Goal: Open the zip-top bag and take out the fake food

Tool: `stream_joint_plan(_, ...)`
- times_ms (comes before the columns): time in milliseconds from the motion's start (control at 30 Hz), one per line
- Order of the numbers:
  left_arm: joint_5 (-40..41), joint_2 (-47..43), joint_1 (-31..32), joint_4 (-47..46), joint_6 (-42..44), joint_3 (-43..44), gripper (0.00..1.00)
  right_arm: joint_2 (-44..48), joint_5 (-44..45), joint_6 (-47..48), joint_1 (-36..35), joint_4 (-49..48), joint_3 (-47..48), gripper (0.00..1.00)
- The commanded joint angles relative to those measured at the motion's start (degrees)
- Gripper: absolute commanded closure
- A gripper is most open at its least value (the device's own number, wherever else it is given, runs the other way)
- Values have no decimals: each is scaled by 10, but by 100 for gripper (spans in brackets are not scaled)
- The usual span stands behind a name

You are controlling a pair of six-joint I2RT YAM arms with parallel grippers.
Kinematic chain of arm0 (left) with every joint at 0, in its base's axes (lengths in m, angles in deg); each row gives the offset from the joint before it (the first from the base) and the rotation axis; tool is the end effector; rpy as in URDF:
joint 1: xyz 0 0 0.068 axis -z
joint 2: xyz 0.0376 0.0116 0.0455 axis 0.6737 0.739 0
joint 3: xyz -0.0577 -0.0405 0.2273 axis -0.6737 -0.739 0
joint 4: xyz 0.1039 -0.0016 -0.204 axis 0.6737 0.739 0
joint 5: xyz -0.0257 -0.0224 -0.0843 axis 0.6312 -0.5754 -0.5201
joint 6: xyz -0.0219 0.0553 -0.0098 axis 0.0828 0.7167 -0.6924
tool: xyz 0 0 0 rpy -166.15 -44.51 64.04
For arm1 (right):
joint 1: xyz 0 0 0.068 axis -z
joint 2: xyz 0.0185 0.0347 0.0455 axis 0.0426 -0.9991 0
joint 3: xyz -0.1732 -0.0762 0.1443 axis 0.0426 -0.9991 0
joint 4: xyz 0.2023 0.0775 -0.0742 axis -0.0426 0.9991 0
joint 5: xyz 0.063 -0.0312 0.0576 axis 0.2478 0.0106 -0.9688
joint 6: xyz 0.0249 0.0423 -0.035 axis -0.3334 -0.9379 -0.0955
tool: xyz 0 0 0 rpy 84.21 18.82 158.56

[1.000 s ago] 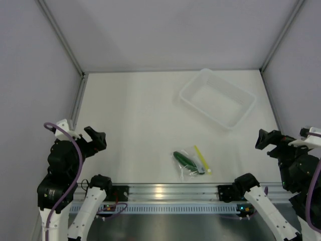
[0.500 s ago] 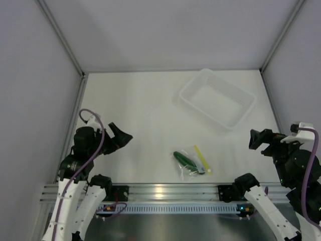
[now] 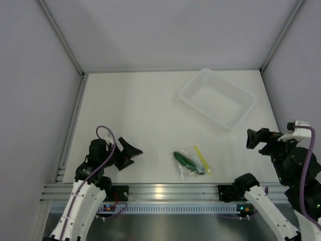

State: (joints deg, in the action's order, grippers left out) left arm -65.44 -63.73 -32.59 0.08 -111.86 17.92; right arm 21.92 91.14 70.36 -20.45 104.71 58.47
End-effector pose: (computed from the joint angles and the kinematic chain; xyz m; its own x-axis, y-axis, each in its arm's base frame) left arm 0.1039 -0.0402 0.1756 -0.7915 -0.5803 -0.1918 -0.2076 0.5504 -0.8087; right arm 0.0282 -0.0075 0.3518 -0.1522 0.1765 -0.9725 0.0484 0.9841 0.1710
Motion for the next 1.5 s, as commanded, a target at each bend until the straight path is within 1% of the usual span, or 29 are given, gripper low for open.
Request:
stream_joint_plan(0, -6, 22, 12, -57, -19, -16, 5, -15, -17, -13, -7, -34, -11, 1)
stream_joint_plan(33, -3, 35, 23, -72, -15, -21, 5, -16, -18, -18, -7, -38, -12, 1)
stream_joint_plan(100, 10, 98, 39, -116, -12, -27, 5, -17, -20, -26, -7, -51, -19, 1)
stream_joint_plan(200, 66, 154, 104, -170, -29, -18, 4, -25, -20, -39, -7, -57, -19, 1)
stream_joint_plan(233, 91, 162, 146, -191, -51, -20, 4, -27, -21, -43, -7, -56, -18, 1)
stream_joint_plan(300, 113, 203, 204, -244, -73, -20, 4, -30, -21, -43, -7, -57, -16, 1)
stream_joint_plan(333, 125, 217, 223, -256, -97, -19, 4, -31, -20, -43, -7, -57, -15, 1)
stream_joint_plan(367, 160, 240, 244, -272, -111, -20, 4, -31, -19, -43, -7, -56, -13, 1)
stream_joint_plan(400, 175, 246, 288, -312, -128, -30, 4, -30, -18, -42, -7, -57, -12, 1)
stream_joint_plan(433, 191, 251, 308, -341, -168, -40, 4, -30, -16, -42, -7, -57, -12, 1)
stream_joint_plan(467, 231, 258, 329, -357, -191, -47, 4, -29, -14, -42, -7, -57, -12, 1)
stream_joint_plan(500, 261, 263, 353, -410, -210, -53, 4, -29, -13, -42, -7, -56, -12, 1)
stream_joint_plan(533, 289, 271, 404, -421, -242, -53, 4, -28, -13, -42, -7, -57, -12, 1)
stream_joint_plan(567, 339, 298, 430, -435, -253, -50, 4, -28, -12, -43, -7, -58, -13, 1)
stream_joint_plan(633, 358, 336, 487, -477, -278, -30, 4, -27, -14, -43, -7, -60, -15, 1)
stream_joint_plan(667, 366, 377, 503, -490, -284, -21, 4, -28, -14, -44, -7, -62, -16, 1)
stream_joint_plan(733, 379, 417, 532, -517, -301, -7, 5, -29, -20, -43, -7, -65, -16, 1)
stream_joint_plan(833, 381, 499, 558, -569, -307, 17, 12, -28, -37, -41, -7, -66, -9, 1)
stream_joint_plan(867, 384, 513, 566, -571, -307, 34, 16, -27, -38, -40, -7, -66, -7, 1)
stream_joint_plan(933, 392, 549, 584, -574, -309, 50, 16, -21, -39, -37, -7, -66, -4, 1)
stream_joint_plan(1100, 383, 603, 592, -618, -323, 62, 20, -13, -43, -33, -7, -61, 6, 1)
stream_joint_plan(1133, 386, 617, 593, -623, -330, 62, 22, -11, -44, -30, -7, -60, 9, 1)
stream_joint_plan(1233, 390, 641, 602, -643, -339, 63, 39, -9, -44, -27, -7, -58, 11, 0)
stream_joint_plan(1267, 389, 649, 603, -647, -341, 64, 39, -10, -44, -27, -7, -58, 11, 1)
stream_joint_plan(1300, 388, 657, 604, -664, -341, 65, 46, -9, -44, -27, -7, -58, 11, 1)
stream_joint_plan(1333, 387, 671, 604, -671, -343, 65, 61, -9, -46, -29, -7, -59, 11, 1)
stream_joint_plan(1400, 384, 685, 604, -684, -346, 67, 67, -12, -50, -27, -7, -60, 11, 1)
stream_joint_plan(1433, 384, 692, 604, -685, -347, 68, 79, -12, -50, -28, -7, -60, 11, 1)
stream_joint_plan(1467, 385, 696, 604, -685, -346, 69, 86, -13, -51, -27, -7, -60, 12, 1)
